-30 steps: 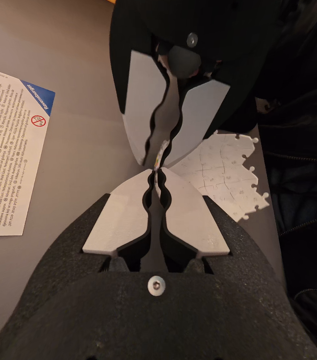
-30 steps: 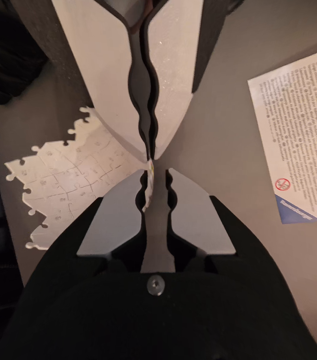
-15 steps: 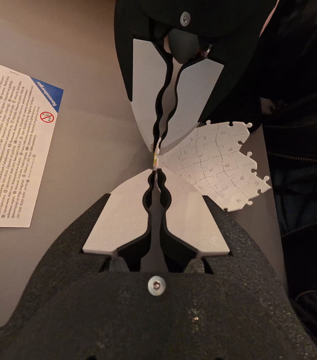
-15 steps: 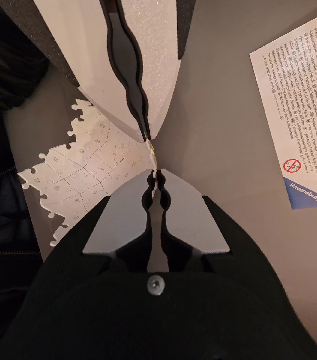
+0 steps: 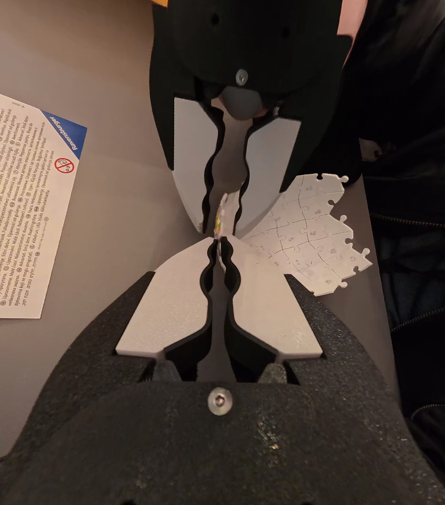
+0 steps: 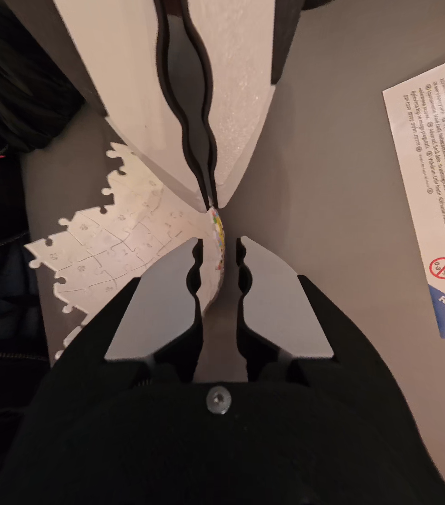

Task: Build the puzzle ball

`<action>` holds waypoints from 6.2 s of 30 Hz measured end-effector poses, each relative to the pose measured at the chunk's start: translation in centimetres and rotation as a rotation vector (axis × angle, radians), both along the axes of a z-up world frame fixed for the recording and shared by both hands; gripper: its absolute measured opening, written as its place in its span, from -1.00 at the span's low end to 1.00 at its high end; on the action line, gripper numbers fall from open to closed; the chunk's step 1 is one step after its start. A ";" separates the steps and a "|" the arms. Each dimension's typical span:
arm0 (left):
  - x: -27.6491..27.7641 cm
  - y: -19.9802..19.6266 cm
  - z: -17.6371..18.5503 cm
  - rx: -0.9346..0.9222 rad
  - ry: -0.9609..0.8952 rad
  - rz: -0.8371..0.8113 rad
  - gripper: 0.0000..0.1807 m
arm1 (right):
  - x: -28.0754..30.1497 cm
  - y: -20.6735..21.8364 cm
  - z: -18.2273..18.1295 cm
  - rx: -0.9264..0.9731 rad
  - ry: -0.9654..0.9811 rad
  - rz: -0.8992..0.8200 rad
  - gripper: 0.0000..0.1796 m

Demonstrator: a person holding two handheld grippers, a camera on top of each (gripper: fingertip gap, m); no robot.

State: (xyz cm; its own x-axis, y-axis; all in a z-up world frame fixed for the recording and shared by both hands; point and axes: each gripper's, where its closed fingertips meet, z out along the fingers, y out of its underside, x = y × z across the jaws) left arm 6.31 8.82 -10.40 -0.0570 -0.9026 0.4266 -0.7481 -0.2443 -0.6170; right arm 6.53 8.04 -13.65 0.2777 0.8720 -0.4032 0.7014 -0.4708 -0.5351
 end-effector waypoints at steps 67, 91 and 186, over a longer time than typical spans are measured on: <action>0.2 -0.1 0.7 -0.026 -0.034 0.007 -0.97 | -0.5 0.1 -0.1 0.057 0.016 0.033 -0.90; 0.2 -0.2 0.6 -0.020 -0.027 0.000 -0.97 | -0.3 0.1 0.1 0.080 0.000 0.038 -0.93; -14.1 -10.8 6.1 0.128 -0.038 0.715 -0.60 | 2.8 -12.1 9.2 0.351 0.042 -0.488 -0.48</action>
State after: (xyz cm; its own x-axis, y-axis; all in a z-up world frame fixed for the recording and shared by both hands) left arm -7.77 -2.02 -4.34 0.5526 -0.7675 0.3249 -0.4103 -0.5898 -0.6955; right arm 9.37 -4.07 -4.42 0.6694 0.7309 -0.1334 0.4241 -0.5233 -0.7392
